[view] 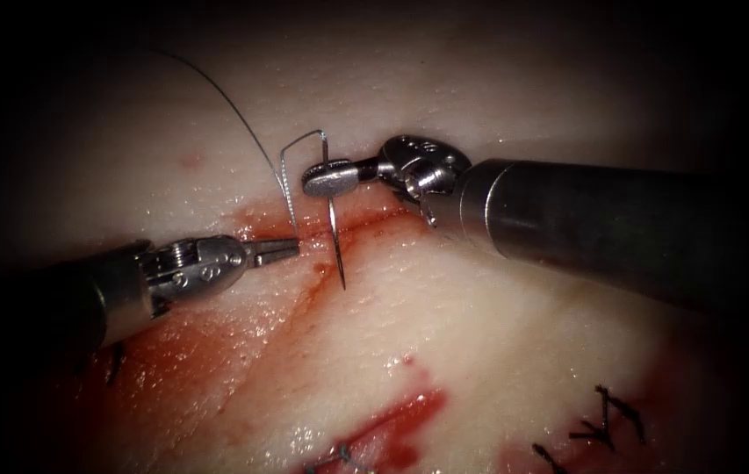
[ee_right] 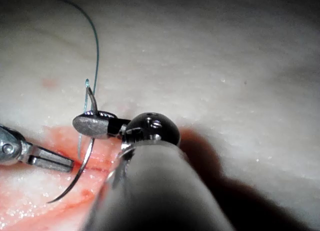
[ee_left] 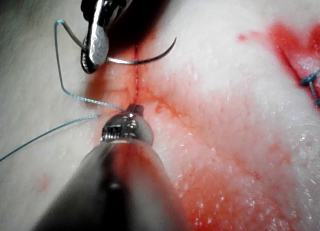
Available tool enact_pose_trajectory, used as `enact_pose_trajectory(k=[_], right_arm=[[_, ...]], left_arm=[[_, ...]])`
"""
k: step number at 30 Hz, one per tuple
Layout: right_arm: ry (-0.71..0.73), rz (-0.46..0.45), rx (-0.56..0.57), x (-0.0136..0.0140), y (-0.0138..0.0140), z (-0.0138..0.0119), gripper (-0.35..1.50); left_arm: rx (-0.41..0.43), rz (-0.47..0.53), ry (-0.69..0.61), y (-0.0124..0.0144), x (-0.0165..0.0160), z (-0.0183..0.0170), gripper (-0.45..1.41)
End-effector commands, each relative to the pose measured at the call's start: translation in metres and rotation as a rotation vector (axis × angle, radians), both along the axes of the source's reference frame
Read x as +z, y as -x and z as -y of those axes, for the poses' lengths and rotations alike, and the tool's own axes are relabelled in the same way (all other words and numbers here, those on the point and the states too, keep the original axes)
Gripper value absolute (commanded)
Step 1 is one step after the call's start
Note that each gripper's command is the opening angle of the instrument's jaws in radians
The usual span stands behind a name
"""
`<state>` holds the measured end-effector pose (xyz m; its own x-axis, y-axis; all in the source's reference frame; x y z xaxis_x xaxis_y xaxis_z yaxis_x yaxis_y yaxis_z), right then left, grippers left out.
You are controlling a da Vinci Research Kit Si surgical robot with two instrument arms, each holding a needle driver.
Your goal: Wound Closure
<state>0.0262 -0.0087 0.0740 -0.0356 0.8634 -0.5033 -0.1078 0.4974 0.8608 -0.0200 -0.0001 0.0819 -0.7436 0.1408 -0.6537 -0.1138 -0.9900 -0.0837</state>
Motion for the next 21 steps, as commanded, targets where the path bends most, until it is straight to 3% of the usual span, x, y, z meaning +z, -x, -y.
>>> enact_pose_trajectory(k=[1,6,12,21], right_arm=[[0.009,-0.002,0.000,0.0003,-0.0010,-0.0006,-0.35],[0.033,0.002,0.002,0.0003,-0.0013,-0.0004,-0.35],[0.051,0.001,-0.001,0.0002,-0.0019,-0.0002,-0.35],[0.110,0.006,-0.002,0.0002,-0.0019,-0.0002,-0.35]], left_arm=[[0.002,-0.010,0.003,0.0005,0.0007,-0.0007,-0.45],[0.015,-0.091,-0.009,0.0009,0.0018,-0.0015,-0.45],[0.007,-0.123,-0.017,0.0015,0.0029,-0.0030,-0.45],[0.090,-0.314,-0.099,0.0015,0.0055,-0.0025,-0.45]])
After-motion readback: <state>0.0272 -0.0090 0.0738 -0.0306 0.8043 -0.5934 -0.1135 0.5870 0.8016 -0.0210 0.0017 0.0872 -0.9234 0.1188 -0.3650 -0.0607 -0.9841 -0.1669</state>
